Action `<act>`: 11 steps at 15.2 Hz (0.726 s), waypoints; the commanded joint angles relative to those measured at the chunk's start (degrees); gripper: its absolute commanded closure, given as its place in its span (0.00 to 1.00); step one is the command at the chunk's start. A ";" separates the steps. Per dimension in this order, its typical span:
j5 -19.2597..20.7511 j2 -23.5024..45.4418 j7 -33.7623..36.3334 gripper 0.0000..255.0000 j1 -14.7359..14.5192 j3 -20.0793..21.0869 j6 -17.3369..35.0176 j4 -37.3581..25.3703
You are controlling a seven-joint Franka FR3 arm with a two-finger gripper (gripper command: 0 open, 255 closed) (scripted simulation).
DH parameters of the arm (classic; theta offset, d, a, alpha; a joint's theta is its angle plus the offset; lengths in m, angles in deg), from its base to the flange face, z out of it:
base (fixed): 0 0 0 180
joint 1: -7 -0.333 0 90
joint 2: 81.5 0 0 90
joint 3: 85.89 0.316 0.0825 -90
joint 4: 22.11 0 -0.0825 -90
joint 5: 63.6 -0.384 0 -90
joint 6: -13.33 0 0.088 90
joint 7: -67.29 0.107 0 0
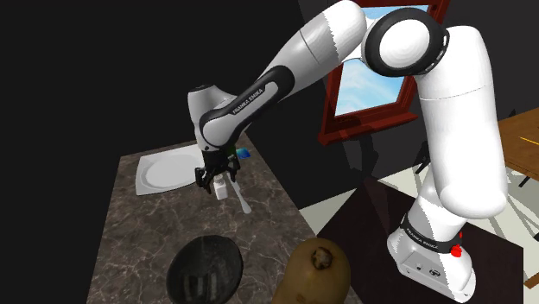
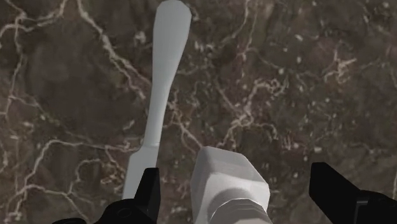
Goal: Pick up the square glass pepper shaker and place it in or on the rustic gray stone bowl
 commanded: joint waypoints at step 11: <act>0.01 0.02 0.01 1.00 -0.01 0.00 0.10 0.06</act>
